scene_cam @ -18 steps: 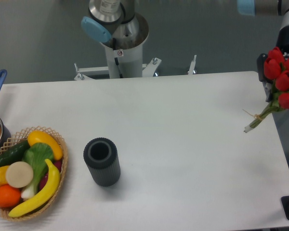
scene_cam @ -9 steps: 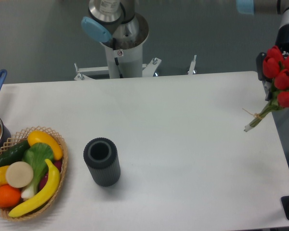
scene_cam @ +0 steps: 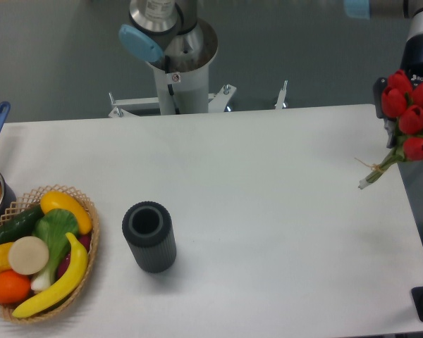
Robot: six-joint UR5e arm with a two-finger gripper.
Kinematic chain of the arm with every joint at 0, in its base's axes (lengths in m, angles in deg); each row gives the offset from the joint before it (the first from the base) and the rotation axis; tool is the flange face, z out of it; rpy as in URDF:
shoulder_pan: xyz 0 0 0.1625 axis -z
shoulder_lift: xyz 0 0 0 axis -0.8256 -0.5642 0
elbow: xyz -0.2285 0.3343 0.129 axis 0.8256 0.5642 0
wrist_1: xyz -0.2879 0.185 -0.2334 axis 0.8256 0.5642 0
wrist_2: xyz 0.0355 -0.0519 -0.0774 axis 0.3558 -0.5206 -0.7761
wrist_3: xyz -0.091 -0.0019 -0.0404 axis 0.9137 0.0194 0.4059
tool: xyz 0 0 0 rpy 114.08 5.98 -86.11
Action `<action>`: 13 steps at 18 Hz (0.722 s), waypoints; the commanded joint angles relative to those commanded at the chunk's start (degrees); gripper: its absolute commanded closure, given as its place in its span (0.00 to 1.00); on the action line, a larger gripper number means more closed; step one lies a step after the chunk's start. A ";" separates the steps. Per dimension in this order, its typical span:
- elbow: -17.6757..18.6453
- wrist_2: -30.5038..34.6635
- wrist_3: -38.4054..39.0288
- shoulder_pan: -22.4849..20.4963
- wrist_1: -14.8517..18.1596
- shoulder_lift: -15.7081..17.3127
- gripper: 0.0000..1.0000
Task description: Place the flowers on the table
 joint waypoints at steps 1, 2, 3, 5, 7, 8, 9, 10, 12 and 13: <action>0.88 1.58 -0.26 0.00 0.00 0.70 0.53; 1.41 2.90 -0.44 0.00 0.00 1.41 0.53; 1.94 4.31 -0.53 0.00 0.00 1.93 0.53; 2.90 7.56 -0.44 0.09 0.00 3.16 0.53; 3.78 11.68 -0.44 0.17 0.09 4.31 0.53; 3.96 13.88 -0.44 0.87 0.09 4.31 0.53; 3.96 15.99 -0.44 1.92 0.09 4.31 0.53; 3.96 18.27 -0.44 2.98 0.09 4.31 0.55; 4.05 23.37 -0.35 5.00 0.09 4.23 0.55; 4.22 25.92 -0.44 6.05 0.09 4.14 0.55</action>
